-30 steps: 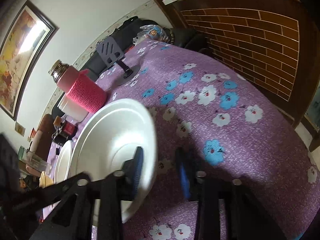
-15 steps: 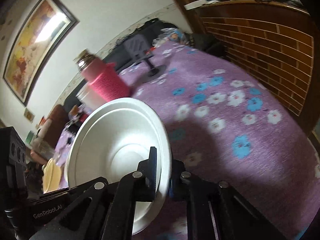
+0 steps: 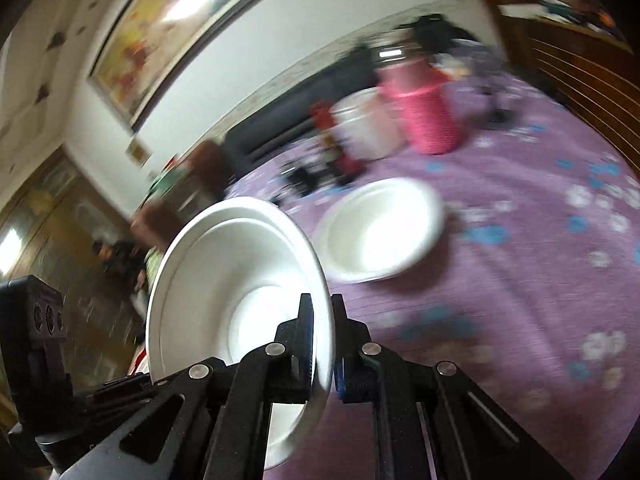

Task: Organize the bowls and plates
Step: 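Lower the large white bowl onto the plate stack and open both tools, then withdraw both tools from the stacked bowl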

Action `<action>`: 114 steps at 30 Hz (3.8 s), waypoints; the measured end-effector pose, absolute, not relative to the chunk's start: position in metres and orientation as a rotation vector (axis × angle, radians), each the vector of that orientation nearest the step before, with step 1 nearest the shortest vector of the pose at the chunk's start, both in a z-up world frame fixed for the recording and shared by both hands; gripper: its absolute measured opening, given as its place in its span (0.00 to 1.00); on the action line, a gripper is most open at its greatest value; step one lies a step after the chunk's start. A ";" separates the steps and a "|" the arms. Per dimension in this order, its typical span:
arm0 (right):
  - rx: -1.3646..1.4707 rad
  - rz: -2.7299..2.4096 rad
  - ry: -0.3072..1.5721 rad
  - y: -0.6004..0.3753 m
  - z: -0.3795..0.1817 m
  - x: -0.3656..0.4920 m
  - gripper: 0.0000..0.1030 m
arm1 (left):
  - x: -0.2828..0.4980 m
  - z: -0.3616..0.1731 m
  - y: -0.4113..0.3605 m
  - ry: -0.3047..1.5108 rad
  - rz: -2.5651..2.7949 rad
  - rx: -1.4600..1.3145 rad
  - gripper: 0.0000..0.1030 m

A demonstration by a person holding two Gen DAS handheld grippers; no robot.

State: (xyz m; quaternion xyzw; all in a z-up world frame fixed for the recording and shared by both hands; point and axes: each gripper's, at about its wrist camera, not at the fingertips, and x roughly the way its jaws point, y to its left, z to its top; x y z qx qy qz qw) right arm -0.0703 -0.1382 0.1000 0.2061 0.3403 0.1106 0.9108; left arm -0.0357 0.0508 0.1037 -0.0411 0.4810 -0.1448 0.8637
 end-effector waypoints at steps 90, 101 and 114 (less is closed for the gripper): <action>0.264 0.272 0.661 -0.011 0.086 -0.107 0.66 | -0.128 0.132 0.142 0.731 0.077 0.108 0.86; 0.265 0.261 0.658 -0.016 0.086 -0.105 0.66 | -0.122 0.128 0.142 0.740 0.045 0.073 0.86; 0.230 0.234 0.638 -0.019 0.094 -0.097 0.67 | -0.107 0.120 0.156 0.755 0.020 -0.024 0.86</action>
